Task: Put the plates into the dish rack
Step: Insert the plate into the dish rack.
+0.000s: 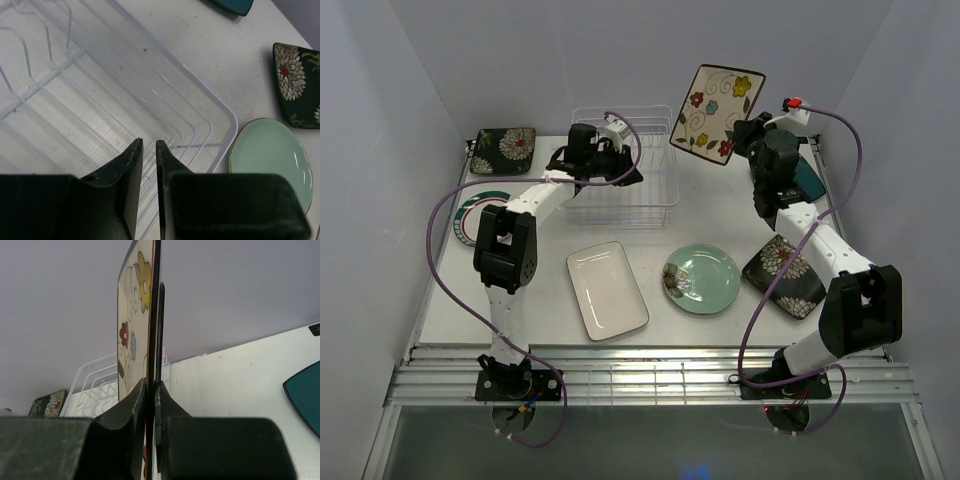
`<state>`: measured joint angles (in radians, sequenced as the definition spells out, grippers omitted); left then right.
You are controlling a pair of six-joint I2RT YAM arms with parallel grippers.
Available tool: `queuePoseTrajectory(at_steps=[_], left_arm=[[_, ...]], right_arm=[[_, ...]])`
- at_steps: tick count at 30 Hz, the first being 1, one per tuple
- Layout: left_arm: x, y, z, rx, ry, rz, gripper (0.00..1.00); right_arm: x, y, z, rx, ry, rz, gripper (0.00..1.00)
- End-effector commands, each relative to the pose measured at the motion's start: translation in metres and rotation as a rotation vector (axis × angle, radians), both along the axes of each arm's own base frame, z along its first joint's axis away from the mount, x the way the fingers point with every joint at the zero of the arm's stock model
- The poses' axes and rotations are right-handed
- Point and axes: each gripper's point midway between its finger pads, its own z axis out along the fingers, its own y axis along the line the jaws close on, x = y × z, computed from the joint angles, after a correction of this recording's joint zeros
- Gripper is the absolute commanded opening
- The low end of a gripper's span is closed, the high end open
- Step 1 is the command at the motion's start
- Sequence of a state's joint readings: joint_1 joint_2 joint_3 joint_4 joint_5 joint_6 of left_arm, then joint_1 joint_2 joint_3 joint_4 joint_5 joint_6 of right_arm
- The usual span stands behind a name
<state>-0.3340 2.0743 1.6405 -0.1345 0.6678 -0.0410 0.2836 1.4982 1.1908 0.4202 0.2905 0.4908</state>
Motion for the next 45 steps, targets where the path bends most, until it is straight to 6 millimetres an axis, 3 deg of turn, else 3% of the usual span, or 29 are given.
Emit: queuePoseTrajectory(at_steps=[1,5,14,19,32,45], left_arm=[[0.001,-0.026,0.046,-0.065,-0.072,-0.055,0.27],[0.010,-0.040,0.060,-0.109,-0.083,-0.061,0.29],[0.031,-0.064,0.047,-0.151,-0.054,-0.034,0.30],[0.056,-0.065,0.046,-0.145,-0.095,0.051,0.30],[0.079,-0.069,0.070,-0.170,-0.172,0.083,0.34],[0.098,-0.073,0.050,-0.153,-0.159,0.111,0.40]], right_arm=[[-0.035,0.003,0.163,0.189,-0.464,0.046,0.08],[-0.032,0.017,0.161,0.193,-0.465,0.074,0.08],[-0.031,0.046,0.162,0.206,-0.481,0.126,0.08],[-0.036,0.055,0.158,0.202,-0.478,0.145,0.08],[-0.035,0.075,0.129,0.121,-0.465,0.162,0.08],[-0.026,0.099,0.100,0.069,-0.502,0.183,0.08]])
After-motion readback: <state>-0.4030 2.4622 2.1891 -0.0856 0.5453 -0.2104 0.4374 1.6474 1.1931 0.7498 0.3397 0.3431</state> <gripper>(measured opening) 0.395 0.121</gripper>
